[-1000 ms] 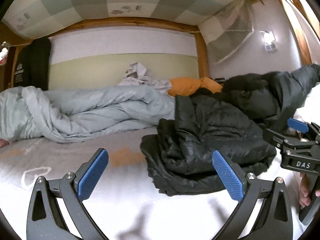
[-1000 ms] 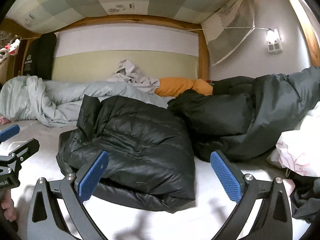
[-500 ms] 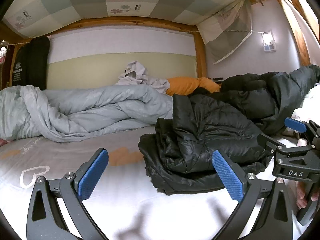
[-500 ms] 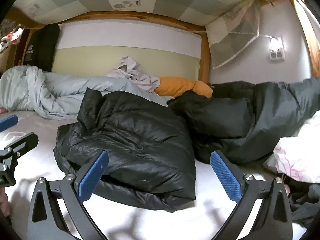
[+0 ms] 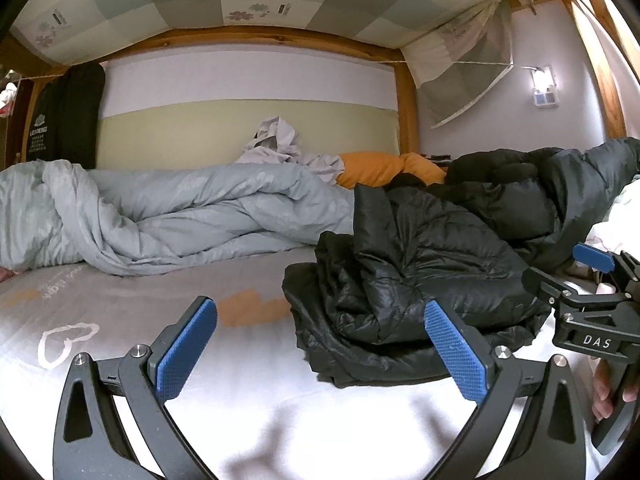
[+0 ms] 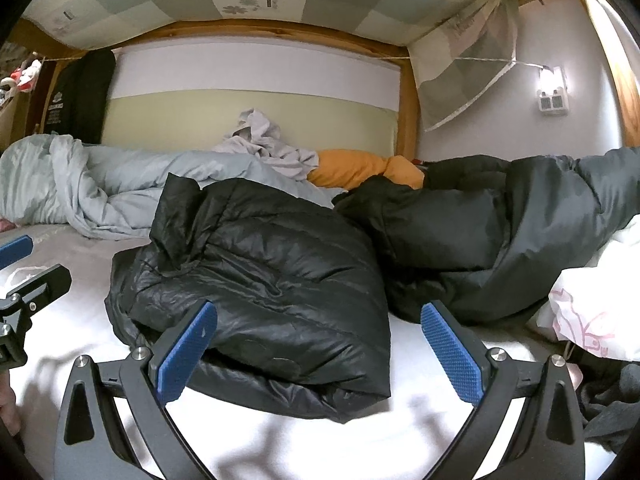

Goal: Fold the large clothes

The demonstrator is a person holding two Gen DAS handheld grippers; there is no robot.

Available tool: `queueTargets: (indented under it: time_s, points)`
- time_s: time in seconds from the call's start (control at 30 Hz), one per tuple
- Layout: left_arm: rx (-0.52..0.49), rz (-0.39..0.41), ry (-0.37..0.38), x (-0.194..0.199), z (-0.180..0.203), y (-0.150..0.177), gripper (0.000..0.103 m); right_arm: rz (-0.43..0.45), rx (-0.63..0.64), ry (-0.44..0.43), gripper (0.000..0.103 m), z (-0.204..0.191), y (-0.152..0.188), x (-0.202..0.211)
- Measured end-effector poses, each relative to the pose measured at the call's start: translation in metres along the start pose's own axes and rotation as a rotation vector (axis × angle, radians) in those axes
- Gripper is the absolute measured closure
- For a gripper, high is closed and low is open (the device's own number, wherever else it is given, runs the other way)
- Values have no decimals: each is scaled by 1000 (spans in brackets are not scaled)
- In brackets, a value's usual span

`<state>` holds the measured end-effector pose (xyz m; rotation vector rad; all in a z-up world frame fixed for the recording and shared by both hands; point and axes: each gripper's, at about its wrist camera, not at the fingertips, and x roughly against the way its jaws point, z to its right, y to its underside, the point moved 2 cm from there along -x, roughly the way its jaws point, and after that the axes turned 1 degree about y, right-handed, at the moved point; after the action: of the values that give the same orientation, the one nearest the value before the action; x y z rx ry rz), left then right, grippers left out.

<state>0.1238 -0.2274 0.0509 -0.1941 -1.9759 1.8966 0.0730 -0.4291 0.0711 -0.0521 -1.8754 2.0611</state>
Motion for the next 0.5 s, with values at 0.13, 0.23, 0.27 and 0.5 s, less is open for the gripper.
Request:
queueTargets:
  time_s: [0.13, 0.23, 0.27, 0.5]
  points:
    - [-2, 0, -2, 0, 0, 0, 0, -2, -11, -3, 0, 2, 0, -1]
    - [-5, 2, -4, -1, 1, 0, 0, -7, -16, -4, 0, 3, 0, -2]
    - [-5, 2, -5, -2, 1, 0, 0, -8, -18, -5, 0, 3, 1, -2]
    - [-4, 2, -4, -2, 1, 0, 0, -8, -18, -3, 0, 3, 1, -2]
